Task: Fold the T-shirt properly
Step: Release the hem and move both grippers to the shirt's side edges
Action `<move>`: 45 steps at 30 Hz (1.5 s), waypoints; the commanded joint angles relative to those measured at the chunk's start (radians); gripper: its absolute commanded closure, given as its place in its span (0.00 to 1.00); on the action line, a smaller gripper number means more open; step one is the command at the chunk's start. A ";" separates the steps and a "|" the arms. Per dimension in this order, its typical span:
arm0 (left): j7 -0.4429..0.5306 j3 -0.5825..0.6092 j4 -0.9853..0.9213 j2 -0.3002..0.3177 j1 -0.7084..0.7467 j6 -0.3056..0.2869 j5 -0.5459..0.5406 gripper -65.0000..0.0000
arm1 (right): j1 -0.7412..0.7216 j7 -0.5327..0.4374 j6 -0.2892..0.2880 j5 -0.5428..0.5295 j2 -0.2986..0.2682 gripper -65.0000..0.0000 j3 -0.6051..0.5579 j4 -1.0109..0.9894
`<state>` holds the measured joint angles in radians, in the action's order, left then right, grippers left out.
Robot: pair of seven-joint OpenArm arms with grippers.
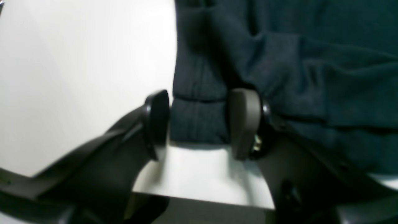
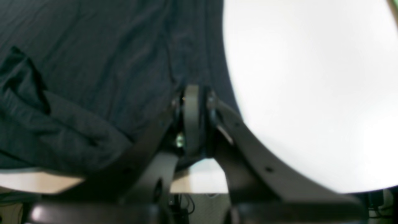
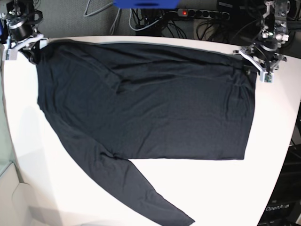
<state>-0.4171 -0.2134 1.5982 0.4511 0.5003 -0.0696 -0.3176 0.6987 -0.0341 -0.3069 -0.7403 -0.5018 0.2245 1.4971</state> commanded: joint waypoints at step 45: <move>-0.292 -0.019 -0.177 -0.048 -0.722 -0.002 0.005 0.42 | -0.887 0.426 -0.128 0.324 0.013 0.47 -0.023 -0.298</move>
<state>-0.7277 -0.2264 1.4036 0.3897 -0.1986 -0.0738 -0.3092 -0.1749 0.4179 -0.4454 -0.4072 -0.4641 0.1936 1.1778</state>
